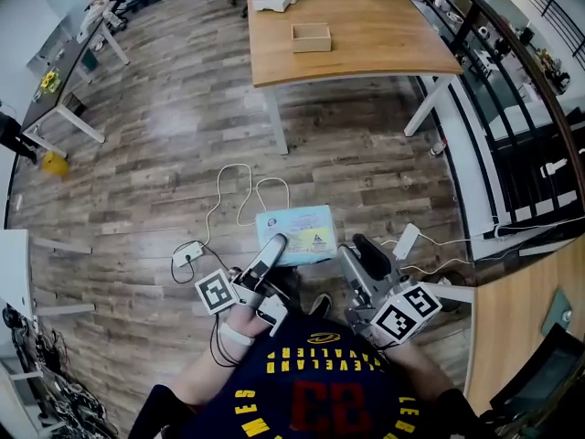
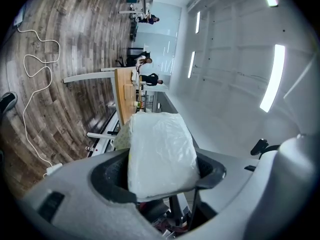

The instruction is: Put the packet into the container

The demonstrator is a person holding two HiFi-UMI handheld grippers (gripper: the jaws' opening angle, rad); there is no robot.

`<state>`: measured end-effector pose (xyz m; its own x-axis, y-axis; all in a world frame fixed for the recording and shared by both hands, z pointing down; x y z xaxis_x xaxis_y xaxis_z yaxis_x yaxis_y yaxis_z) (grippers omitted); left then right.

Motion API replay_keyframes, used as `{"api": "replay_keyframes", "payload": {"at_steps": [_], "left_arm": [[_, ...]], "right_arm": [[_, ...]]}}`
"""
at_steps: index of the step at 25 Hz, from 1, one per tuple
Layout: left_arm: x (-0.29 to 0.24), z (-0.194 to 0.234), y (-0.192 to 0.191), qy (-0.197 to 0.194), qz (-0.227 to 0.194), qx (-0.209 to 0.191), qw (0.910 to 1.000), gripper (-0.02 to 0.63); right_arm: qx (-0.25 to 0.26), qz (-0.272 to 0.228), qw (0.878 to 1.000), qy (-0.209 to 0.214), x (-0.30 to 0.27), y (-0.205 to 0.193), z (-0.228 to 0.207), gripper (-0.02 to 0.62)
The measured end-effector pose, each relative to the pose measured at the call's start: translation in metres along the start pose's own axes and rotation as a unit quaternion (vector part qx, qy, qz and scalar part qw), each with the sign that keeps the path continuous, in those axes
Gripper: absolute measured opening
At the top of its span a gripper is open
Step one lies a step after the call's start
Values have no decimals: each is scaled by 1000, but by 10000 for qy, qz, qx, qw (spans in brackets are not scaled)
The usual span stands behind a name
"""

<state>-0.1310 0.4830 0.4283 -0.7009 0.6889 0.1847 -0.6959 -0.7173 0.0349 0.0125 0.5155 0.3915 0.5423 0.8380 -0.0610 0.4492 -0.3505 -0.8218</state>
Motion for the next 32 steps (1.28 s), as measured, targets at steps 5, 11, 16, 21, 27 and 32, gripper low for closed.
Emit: {"api": "replay_keyframes", "payload": {"at_steps": [5,11,16,21,27,32], "left_arm": [[-39,7,34,-140,116,154,9997,304],[-90,13,85,-196,504,311,9981,304],[-116,14,125,-254,769,384,9960,304],[-133,19,160,-216,866,472,9949,304],[-157,27,177,-144,930,465,9945,304],[-181,35,189,-31,864,210,9960,304]], "right_arm": [[-30,12,10000,-84,-42,18,-20,187],[-48,50,9997,-228,-108,38,-32,196],[-117,129,9991,-399,-159,46,-39,196],[-173,254,9980,-549,-199,49,-44,195],[-223,420,9964,-698,-227,54,-64,188],[-392,461,9963,-611,-246,62,-93,137]]}}
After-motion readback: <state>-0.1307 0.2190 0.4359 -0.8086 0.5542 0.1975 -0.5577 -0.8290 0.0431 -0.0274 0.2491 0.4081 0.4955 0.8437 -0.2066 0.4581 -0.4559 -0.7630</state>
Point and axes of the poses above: the fingertips, and each gripper's own axes: x backward along the fingers, z to its left, y out of its top, the point moved 2 cm from there along x, backward along the fingers, and after that the axes turned 3 degrees about x, right-handed, at the moved point
